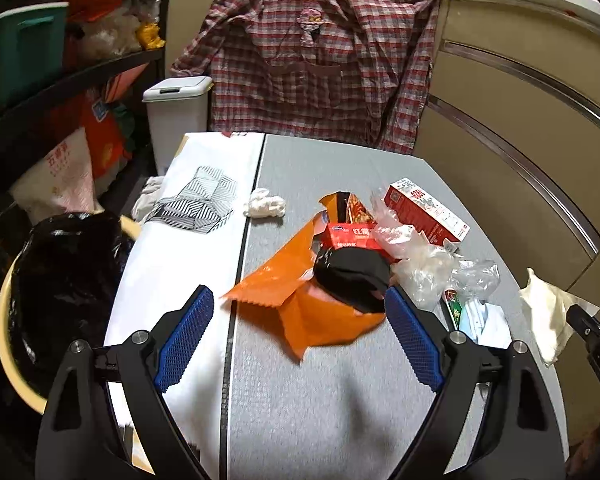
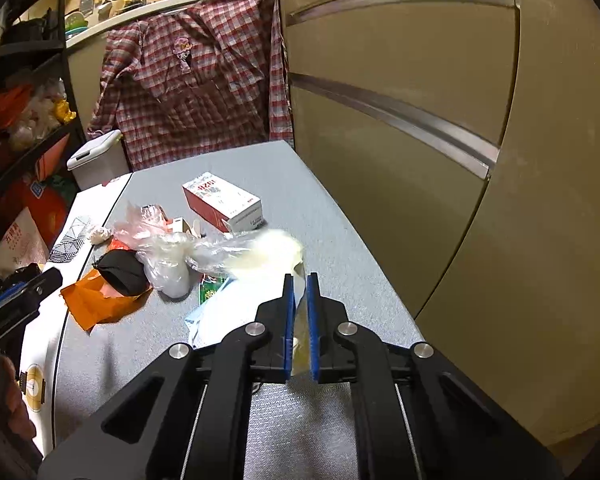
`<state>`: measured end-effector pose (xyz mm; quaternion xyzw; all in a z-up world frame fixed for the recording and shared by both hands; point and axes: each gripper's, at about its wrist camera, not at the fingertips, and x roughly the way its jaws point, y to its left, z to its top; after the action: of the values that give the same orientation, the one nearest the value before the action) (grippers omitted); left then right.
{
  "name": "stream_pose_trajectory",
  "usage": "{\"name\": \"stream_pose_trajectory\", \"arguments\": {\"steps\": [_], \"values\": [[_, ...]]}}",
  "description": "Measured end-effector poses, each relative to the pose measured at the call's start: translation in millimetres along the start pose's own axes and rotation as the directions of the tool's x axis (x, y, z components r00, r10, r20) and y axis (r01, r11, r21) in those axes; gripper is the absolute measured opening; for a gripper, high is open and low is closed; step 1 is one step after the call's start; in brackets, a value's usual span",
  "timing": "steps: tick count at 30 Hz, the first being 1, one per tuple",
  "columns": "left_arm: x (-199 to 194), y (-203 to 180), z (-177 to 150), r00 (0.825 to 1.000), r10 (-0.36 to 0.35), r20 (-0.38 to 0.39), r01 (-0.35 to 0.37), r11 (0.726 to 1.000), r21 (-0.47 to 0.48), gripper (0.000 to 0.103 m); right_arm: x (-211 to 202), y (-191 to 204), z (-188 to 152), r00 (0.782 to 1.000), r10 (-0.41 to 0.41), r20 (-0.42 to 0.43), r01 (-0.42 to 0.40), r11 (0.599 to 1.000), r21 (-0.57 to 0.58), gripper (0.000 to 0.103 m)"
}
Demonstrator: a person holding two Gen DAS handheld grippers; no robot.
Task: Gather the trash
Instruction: 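Grasp the cream tissue with the right gripper while the left gripper grasps the black item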
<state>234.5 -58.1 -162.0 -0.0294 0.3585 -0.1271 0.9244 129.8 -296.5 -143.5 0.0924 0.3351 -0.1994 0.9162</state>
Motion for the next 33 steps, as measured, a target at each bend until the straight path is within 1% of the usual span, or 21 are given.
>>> {"name": "stream_pose_trajectory", "arguments": {"steps": [3, 6, 10, 12, 13, 14, 17, 19, 23, 24, 25, 26, 27, 28, 29, 30, 33], "values": [[9, -6, 1, 1.000, -0.003, -0.007, 0.003, 0.999, 0.047, 0.082, 8, -3, -2, 1.000, -0.007, -0.025, 0.007, 1.000, 0.017, 0.003], [26, -11, 0, 0.999, -0.005, -0.036, 0.009, 0.996, 0.094, 0.079, 18, -10, -4, 0.999, 0.002, -0.050, 0.001, 0.998, 0.055, 0.002], [36, -7, 1, 0.998, -0.034, -0.058, 0.038, 0.997, 0.068, 0.079, 25, -19, -5, 0.999, 0.021, -0.048, -0.015, 0.992, 0.124, 0.009], [41, -8, 3, 0.998, -0.033, -0.058, 0.037, 0.997, 0.070, 0.079, 27, -21, -6, 0.998, 0.036, -0.045, -0.029, 0.989, 0.147, 0.028], [43, -8, 4, 0.998, -0.032, -0.057, 0.036, 0.997, 0.072, 0.079, 29, -22, -7, 0.998, 0.040, -0.048, -0.032, 0.988, 0.152, 0.048], [45, -8, 5, 0.998, -0.031, -0.056, 0.035, 0.997, 0.073, 0.079, 31, -21, -8, 0.998, 0.042, -0.044, -0.034, 0.988, 0.152, 0.052], [52, -8, 7, 0.997, -0.033, -0.063, 0.038, 0.997, 0.069, 0.079, 35, -15, -8, 0.999, 0.002, -0.039, 0.002, 0.994, 0.107, 0.053], [56, -9, 7, 0.997, -0.032, -0.067, 0.037, 0.997, 0.075, 0.079, 39, -17, -8, 0.999, -0.012, -0.039, 0.016, 0.994, 0.108, 0.054], [61, -11, 5, 0.997, -0.032, -0.074, 0.038, 0.996, 0.085, 0.079, 55, -21, -15, 0.995, -0.039, -0.091, 0.047, 0.995, 0.093, 0.054], [62, -11, 6, 0.997, -0.035, -0.075, 0.041, 0.996, 0.084, 0.079, 59, -21, -17, 0.994, -0.040, -0.106, 0.050, 0.995, 0.090, 0.047], [62, -11, 5, 0.996, -0.038, -0.075, 0.044, 0.996, 0.082, 0.079, 62, -22, -20, 0.992, -0.029, -0.121, 0.041, 0.995, 0.093, 0.028], [63, -12, 6, 0.996, -0.042, -0.075, 0.048, 0.996, 0.082, 0.079, 64, -21, -22, 0.990, -0.019, -0.137, 0.032, 0.995, 0.093, 0.012], [63, -12, 7, 0.996, -0.045, -0.076, 0.051, 0.995, 0.081, 0.079, 66, -20, -22, 0.989, -0.017, -0.148, 0.030, 0.996, 0.084, 0.009], [65, -12, 8, 0.996, -0.046, -0.077, 0.053, 0.996, 0.079, 0.078, 64, -18, -22, 0.990, -0.015, -0.141, 0.027, 0.996, 0.080, 0.007], [66, -10, 9, 0.996, -0.050, -0.078, 0.056, 0.996, 0.072, 0.077, 62, -16, -22, 0.992, -0.013, -0.128, 0.023, 0.997, 0.074, 0.006], [68, -9, 11, 0.995, -0.058, -0.081, 0.063, 0.996, 0.062, 0.073, 60, -14, -21, 0.993, -0.012, -0.117, 0.020, 0.998, 0.064, 0.006], [73, -4, 11, 0.992, -0.078, -0.099, 0.082, 0.996, 0.036, 0.067, 57, -10, -20, 0.994, -0.004, -0.105, 0.010, 0.998, 0.059, 0.006]]}}
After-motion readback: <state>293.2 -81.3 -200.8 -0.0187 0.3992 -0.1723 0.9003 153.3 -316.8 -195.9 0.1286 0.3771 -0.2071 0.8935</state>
